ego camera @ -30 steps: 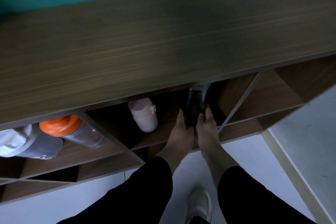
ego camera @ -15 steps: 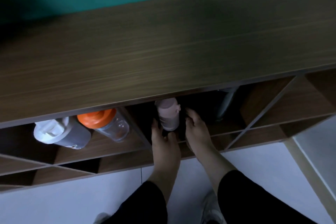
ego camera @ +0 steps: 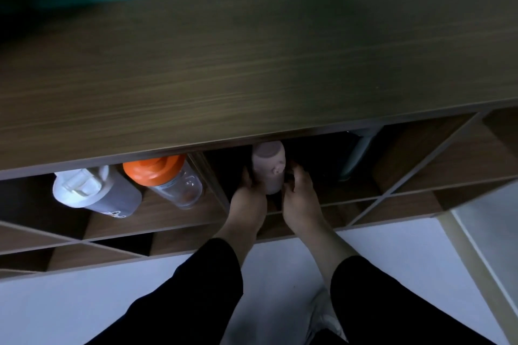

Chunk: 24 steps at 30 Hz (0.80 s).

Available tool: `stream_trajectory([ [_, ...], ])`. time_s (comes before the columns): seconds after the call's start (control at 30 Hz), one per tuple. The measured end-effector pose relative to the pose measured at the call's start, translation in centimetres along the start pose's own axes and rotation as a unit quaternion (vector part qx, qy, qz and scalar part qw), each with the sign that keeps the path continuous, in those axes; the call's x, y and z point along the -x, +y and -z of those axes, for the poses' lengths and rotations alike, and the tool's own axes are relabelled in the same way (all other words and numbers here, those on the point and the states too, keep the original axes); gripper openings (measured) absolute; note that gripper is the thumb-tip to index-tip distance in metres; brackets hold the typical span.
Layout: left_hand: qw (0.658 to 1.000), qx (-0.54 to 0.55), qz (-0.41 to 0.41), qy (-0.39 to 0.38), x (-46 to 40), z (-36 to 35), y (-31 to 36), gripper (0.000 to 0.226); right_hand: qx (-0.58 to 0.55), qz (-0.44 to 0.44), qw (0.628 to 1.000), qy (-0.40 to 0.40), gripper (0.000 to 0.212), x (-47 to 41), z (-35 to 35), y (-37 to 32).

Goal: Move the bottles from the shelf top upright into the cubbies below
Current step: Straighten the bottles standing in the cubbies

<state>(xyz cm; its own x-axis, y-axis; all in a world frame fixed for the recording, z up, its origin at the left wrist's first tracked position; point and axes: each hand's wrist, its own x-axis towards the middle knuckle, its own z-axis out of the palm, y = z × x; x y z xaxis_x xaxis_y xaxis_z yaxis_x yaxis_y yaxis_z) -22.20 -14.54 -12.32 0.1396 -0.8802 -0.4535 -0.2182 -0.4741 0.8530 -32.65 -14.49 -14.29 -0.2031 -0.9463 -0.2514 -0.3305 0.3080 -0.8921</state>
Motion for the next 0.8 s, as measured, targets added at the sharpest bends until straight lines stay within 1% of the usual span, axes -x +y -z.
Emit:
stream_trajectory([
  [0.03, 1.000, -0.002, -0.021, 0.021, 0.3, 0.0, 0.0, 0.054, 0.003, -0.002, 1.000, -0.007, 0.052, 0.0, 0.1, -0.1],
  [0.07, 0.999, 0.010, -0.038, 0.026, 0.7, -0.1, 0.1, 0.054, 0.002, -0.001, 1.000, -0.021, 0.056, 0.1, 0.1, -0.1],
  [0.17, 0.997, 0.025, -0.071, -0.005, 1.2, -0.7, -0.6, 0.055, -0.050, -0.023, 0.997, -0.050, 0.062, 0.2, -0.3, 0.2],
  [0.3, 0.999, 0.005, -0.039, -0.015, -0.7, -0.6, -0.5, 0.056, -0.044, -0.010, 0.998, -0.036, 0.057, 0.2, -0.3, 0.6],
  [0.43, 0.998, -0.055, -0.022, -0.039, -1.6, -0.3, -0.1, 0.059, -0.002, -0.001, 0.999, -0.036, 0.058, 0.3, 0.0, 0.7],
  [0.53, 0.995, -0.078, -0.023, -0.053, -1.5, 0.0, 0.2, 0.058, 0.001, 0.003, 1.000, -0.028, 0.060, 0.0, -0.1, 0.8],
  [0.7, 0.995, -0.088, -0.007, -0.057, -2.3, -0.2, -0.4, 0.073, 0.002, 0.005, 0.999, -0.034, 0.063, 0.1, -0.1, 1.0],
  [0.77, 0.994, -0.095, -0.004, -0.061, -2.1, -0.2, -0.1, 0.068, 0.001, 0.020, 0.998, -0.053, 0.065, 0.4, -0.4, 0.6],
  [0.8, 0.994, -0.091, -0.008, -0.058, -1.5, -0.2, 0.4, 0.063, -0.003, 0.028, 0.998, -0.054, 0.061, 0.2, -0.7, 1.0],
])
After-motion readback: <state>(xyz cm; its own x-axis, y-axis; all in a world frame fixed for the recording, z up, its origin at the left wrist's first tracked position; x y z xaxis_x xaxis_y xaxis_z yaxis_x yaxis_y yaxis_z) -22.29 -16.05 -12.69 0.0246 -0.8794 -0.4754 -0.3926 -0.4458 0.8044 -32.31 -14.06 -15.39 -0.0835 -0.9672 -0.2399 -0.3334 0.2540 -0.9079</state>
